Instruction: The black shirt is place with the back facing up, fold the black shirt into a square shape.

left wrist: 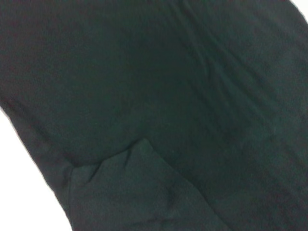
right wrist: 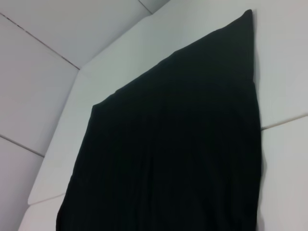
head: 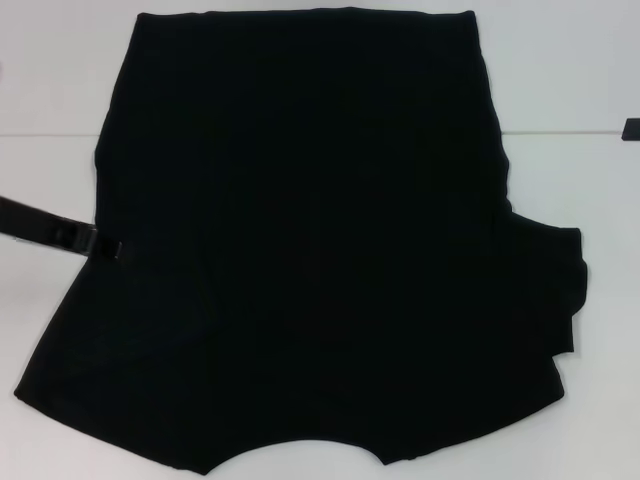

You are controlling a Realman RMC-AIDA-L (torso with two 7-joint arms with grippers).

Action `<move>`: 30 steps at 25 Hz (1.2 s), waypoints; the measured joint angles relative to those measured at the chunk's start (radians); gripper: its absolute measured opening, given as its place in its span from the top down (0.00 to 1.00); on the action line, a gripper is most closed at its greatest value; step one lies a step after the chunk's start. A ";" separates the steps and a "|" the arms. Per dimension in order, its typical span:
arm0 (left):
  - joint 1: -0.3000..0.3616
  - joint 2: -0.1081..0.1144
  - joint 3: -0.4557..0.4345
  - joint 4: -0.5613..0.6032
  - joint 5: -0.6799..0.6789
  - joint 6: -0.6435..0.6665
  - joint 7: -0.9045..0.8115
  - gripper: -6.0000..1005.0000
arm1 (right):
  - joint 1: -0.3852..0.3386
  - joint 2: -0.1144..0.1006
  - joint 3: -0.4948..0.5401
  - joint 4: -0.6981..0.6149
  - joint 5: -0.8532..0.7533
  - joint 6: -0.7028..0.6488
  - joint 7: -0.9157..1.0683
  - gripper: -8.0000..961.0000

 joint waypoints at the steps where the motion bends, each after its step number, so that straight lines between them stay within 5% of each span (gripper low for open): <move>1: -0.001 0.010 -0.027 -0.014 -0.009 0.017 0.000 0.81 | 0.000 -0.002 -0.006 0.000 0.000 -0.004 -0.001 0.09; 7: -0.020 0.065 -0.123 -0.206 -0.062 0.126 0.013 0.67 | 0.001 -0.019 -0.048 -0.020 -0.103 -0.085 0.001 0.09; 15: -0.016 0.066 -0.161 -0.239 -0.103 0.121 0.021 0.45 | -0.005 -0.017 -0.048 -0.075 -0.250 -0.179 0.054 0.12; 26: -0.020 0.050 -0.162 -0.254 -0.138 0.096 0.020 0.45 | 0.019 0.080 -0.054 0.003 -0.342 -0.070 0.055 0.27; 30: -0.015 0.050 -0.163 -0.259 -0.150 0.092 0.022 0.45 | 0.034 0.095 -0.058 0.039 -0.351 -0.041 0.056 0.36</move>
